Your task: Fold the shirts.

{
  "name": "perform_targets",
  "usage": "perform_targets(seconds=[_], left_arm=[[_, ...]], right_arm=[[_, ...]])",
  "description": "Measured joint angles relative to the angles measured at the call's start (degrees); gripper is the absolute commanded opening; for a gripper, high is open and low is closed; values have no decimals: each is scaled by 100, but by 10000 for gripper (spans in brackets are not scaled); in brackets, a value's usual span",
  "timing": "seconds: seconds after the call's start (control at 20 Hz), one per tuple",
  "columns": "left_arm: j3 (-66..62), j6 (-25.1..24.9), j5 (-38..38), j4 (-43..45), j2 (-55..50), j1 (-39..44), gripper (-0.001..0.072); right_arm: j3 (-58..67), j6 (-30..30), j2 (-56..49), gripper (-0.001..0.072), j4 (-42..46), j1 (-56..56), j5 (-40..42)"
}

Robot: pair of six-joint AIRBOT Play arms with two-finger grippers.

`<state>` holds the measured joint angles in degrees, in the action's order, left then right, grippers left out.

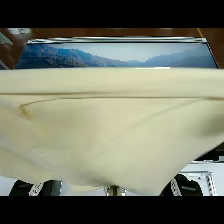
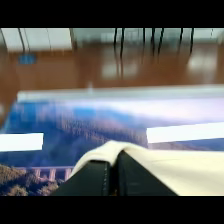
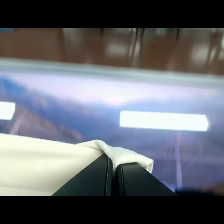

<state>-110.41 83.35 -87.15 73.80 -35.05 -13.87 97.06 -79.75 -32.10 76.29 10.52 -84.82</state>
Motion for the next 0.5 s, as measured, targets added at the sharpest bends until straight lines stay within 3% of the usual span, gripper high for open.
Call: perform_targets(seconds=[0.15,0.3,0.5], left_arm=[[901,-17,-107,20,-195,0,43],[1906,-85,-46,20,-702,4,43],[3091,-295,885,-389,-1882,13,43]], right_arm=[[-212,26,-750,63,44,0,-872],[-831,42,-1670,63,59,-2,-1185],[-1714,50,-3161,63,-35,-87,-203]])
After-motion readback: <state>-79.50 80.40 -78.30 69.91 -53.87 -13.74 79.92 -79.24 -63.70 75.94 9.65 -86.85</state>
